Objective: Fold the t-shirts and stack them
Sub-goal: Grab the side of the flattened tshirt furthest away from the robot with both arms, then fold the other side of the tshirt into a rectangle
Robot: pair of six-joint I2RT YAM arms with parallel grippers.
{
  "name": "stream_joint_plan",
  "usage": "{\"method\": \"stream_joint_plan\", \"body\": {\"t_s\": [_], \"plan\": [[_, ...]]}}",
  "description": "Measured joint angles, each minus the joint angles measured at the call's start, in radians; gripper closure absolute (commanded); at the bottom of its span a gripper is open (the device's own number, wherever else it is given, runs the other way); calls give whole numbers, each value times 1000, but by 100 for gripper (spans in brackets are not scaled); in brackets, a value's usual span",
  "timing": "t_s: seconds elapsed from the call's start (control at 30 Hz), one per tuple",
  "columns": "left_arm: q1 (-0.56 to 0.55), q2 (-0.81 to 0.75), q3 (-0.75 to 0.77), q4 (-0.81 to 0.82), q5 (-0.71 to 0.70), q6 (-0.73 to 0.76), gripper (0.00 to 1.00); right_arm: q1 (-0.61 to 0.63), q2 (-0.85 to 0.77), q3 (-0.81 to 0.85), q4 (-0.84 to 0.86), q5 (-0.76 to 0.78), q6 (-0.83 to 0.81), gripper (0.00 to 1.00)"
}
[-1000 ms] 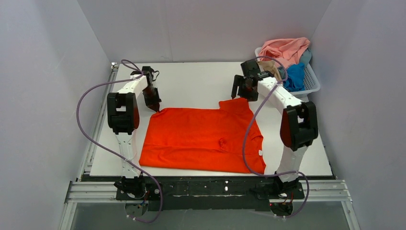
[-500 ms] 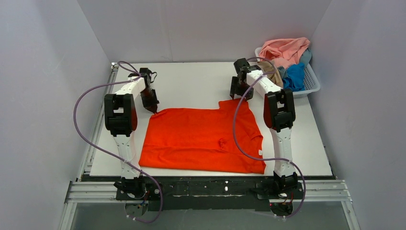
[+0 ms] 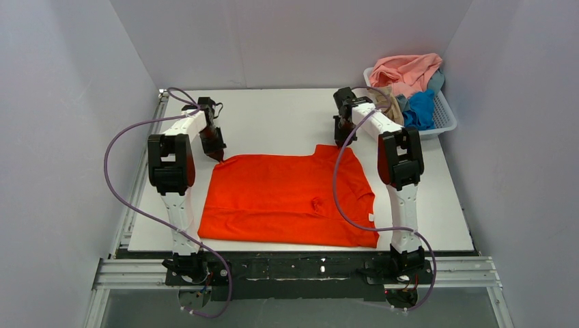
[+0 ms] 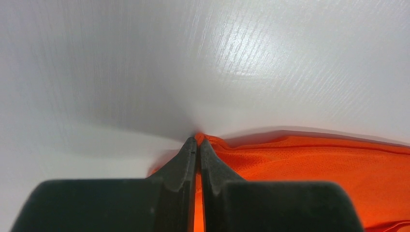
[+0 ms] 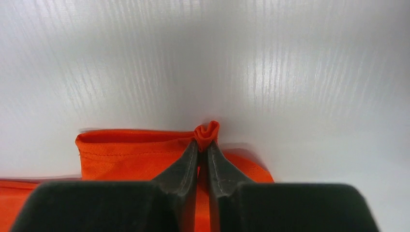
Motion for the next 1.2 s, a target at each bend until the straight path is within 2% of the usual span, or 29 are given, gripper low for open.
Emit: {"method": "stream_joint_plan", "body": {"t_s": [0.37, 0.57, 0.77, 1.2], "plan": [[18, -5, 37, 0, 42, -24, 100, 0, -10, 43, 58, -42, -95, 99], [21, -88, -98, 35, 97, -50, 100, 5, -178, -163, 126, -123, -123, 99], [21, -246, -243, 88, 129, -70, 100, 50, -378, -343, 183, -139, -152, 99], [21, -629, -610, 135, 77, -122, 100, 171, -751, -727, 226, -101, -138, 99]]}}
